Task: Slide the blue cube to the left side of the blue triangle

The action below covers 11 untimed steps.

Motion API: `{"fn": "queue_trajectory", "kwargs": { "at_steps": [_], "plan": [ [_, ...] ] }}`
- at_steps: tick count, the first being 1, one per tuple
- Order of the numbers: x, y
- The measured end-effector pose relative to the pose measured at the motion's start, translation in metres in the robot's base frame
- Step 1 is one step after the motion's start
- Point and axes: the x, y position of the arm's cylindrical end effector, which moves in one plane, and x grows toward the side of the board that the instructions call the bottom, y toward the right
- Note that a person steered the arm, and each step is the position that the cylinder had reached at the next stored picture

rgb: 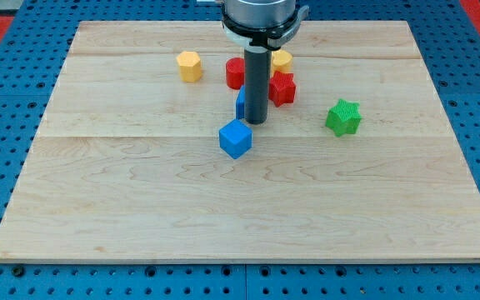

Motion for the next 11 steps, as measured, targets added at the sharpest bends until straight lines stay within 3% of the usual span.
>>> {"fn": "queue_trajectory", "kwargs": {
  "at_steps": [1, 2, 3, 5, 6, 7, 8, 9, 11],
  "plan": [
    [0.059, 0.038],
    [0.063, 0.013],
    [0.03, -0.039],
    [0.057, -0.061],
    [0.016, -0.078],
    [0.002, -0.087],
    [0.03, -0.099],
    [0.012, -0.138],
    [-0.003, -0.125]
  ]
}}
